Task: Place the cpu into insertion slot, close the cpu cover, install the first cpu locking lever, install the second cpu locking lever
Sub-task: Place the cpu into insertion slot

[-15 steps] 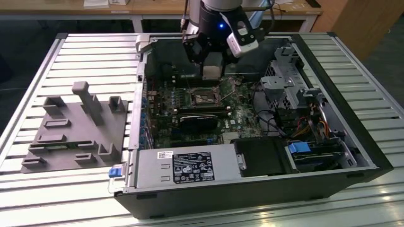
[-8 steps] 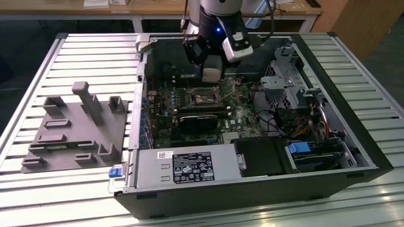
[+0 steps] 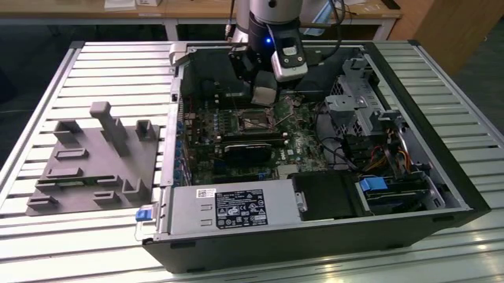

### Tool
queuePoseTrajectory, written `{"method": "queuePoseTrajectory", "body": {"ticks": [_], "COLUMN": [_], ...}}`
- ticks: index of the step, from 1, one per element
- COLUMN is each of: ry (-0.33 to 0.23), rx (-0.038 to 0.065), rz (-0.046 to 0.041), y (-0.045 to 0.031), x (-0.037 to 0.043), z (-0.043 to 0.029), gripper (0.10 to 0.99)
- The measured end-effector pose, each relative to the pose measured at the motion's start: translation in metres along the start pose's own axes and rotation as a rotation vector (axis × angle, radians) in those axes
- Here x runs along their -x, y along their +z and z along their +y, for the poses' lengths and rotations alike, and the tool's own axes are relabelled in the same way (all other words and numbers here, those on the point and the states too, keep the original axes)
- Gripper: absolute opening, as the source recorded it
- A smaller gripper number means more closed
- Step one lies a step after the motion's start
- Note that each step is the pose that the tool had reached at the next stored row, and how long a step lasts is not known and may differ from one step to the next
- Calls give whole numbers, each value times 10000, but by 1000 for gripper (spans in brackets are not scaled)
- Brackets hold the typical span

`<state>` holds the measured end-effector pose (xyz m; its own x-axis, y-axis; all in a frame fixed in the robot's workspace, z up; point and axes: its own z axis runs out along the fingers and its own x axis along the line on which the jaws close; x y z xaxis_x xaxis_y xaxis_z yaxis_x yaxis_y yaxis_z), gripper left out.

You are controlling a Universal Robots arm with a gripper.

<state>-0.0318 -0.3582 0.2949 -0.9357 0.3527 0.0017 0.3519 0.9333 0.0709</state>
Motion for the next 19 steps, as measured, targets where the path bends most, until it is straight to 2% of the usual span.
{"method": "queuePoseTrajectory", "body": {"ticks": [19], "ry": [3434], "rx": [-7], "rz": [-248], "y": [67], "x": [0], "z": [-5], "gripper": [537]}}
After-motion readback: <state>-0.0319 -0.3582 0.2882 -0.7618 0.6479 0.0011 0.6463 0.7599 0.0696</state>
